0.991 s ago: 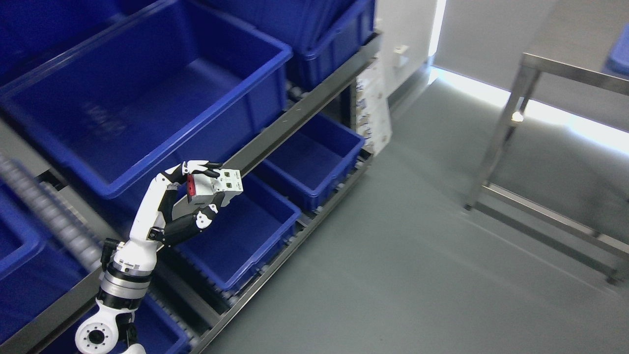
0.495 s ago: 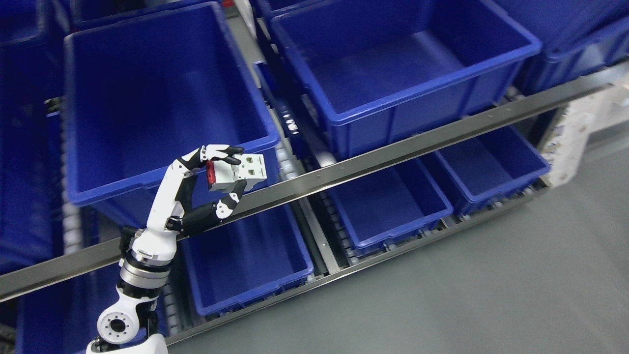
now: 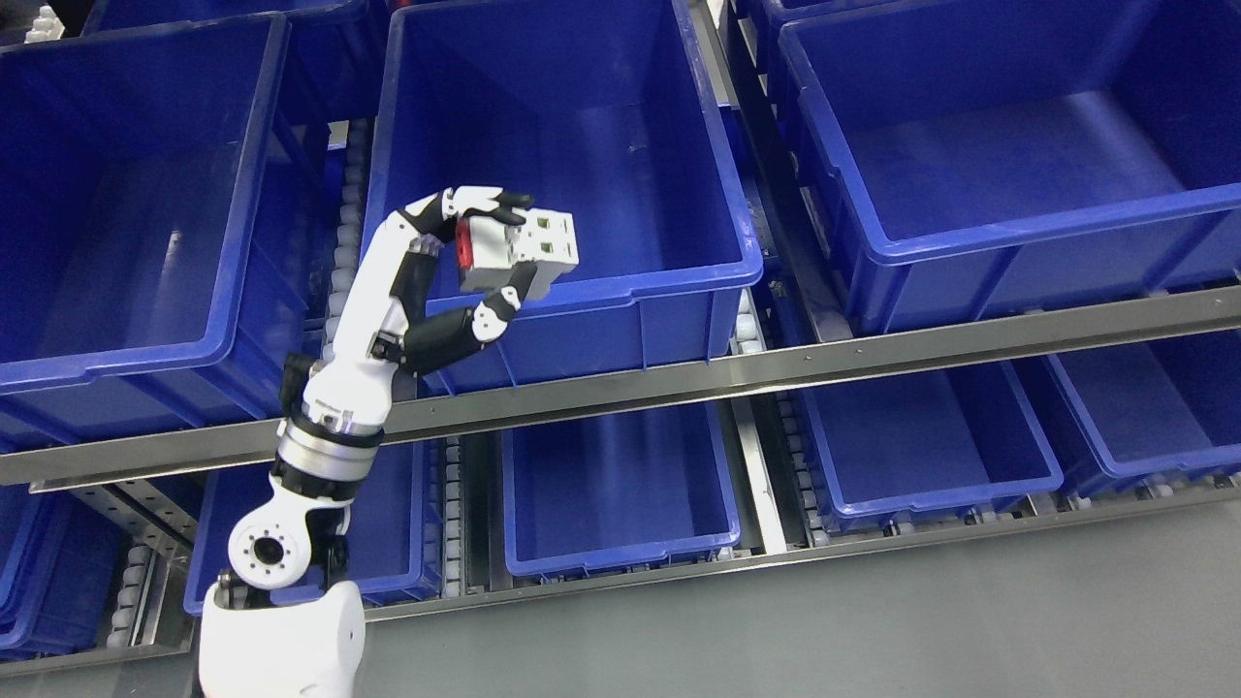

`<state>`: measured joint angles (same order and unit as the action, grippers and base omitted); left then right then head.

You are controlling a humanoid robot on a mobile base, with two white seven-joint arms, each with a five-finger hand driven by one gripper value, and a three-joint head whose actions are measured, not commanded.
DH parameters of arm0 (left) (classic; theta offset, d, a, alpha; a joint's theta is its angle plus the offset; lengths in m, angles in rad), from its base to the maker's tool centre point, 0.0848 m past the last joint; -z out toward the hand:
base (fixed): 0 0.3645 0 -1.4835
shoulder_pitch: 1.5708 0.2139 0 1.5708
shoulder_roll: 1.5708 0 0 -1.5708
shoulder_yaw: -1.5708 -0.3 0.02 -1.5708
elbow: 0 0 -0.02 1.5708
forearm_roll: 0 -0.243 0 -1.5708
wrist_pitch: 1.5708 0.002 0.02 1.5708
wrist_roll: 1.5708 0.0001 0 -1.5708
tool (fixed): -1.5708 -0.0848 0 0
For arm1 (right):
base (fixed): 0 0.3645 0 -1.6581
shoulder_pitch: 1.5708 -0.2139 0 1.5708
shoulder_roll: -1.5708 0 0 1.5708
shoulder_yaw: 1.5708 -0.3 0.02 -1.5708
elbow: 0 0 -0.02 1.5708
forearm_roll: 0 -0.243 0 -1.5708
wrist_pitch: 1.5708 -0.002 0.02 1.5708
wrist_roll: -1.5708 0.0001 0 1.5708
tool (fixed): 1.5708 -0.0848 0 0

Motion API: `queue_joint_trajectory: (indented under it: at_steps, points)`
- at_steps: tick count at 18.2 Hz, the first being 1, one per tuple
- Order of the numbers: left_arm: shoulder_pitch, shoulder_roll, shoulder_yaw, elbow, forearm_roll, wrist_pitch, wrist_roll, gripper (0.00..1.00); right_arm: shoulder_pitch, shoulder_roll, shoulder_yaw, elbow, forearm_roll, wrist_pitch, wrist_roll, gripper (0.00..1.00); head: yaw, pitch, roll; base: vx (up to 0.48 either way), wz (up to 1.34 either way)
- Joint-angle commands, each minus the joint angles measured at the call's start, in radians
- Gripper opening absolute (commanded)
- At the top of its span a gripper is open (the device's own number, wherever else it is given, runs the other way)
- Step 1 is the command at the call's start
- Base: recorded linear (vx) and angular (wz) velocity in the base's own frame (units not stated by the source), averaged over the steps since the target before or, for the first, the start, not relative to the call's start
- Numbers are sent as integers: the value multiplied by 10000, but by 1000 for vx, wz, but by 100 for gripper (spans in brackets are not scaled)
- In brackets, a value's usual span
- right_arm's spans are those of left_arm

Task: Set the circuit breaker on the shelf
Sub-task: 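Carry the breaker in the left hand while turning toward the bin shelf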

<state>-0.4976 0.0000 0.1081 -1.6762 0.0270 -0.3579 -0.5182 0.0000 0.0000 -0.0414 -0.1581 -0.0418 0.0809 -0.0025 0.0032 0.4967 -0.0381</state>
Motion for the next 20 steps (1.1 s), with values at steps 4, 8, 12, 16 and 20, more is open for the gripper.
queue_joint_trajectory:
  at_steps: [4, 8, 12, 16, 20]
  points:
    - [-1403, 175, 468, 1052, -807, 894, -79, 13, 169, -175, 0, 1, 3, -334, -6, 100, 0, 0, 0, 48, 15]
    - [-2537, 175, 912, 2323, -1801, 1446, -79, 13, 154, -175, 0, 1, -12, -334, -6, 100, 0, 0, 0, 32, -10]
    - [-3795, 175, 1710, 4608, -3337, 1477, -3, 14, 154, -175, 0, 1, 3, -334, -6, 100, 0, 0, 0, -3, -1]
    - [-5894, 175, 1665, 8239, -3583, 1492, 28, 14, 154, -175, 0, 1, 3, -334, -6, 100, 0, 0, 0, 0, -3]
    - [-7186, 175, 1284, 10897, -3599, 1492, 870, 15, 154, -175, 0, 1, -12, -334, -6, 100, 0, 0, 0, 1, 3]
